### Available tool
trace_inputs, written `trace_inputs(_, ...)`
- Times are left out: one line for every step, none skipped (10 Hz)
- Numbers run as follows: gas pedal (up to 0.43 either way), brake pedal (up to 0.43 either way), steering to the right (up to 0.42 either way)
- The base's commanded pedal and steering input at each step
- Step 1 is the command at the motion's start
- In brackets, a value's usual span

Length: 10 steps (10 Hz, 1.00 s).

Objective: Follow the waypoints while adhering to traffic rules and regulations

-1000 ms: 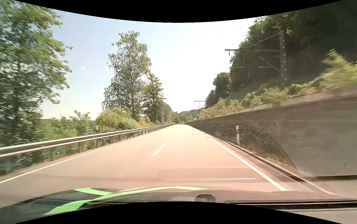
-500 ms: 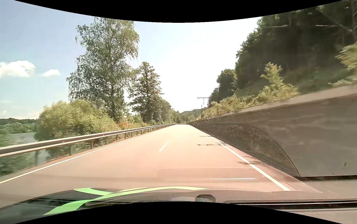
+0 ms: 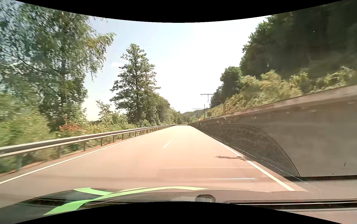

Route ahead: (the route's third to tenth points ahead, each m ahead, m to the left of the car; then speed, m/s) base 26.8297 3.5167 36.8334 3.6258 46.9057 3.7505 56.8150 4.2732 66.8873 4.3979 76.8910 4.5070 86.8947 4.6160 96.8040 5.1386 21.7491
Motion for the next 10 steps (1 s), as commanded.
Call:
trace_inputs(0.209, 0.0, -0.007)
trace_inputs(0.22, 0.0, -0.007)
trace_inputs(0.228, 0.0, -0.007)
trace_inputs(0.24, 0.0, -0.007)
trace_inputs(0.24, 0.0, -0.007)
trace_inputs(0.26, 0.0, -0.008)
trace_inputs(0.268, 0.0, -0.007)
trace_inputs(0.28, 0.0, -0.007)
trace_inputs(0.28, 0.0, -0.007)
trace_inputs(0.28, 0.0, -0.007)
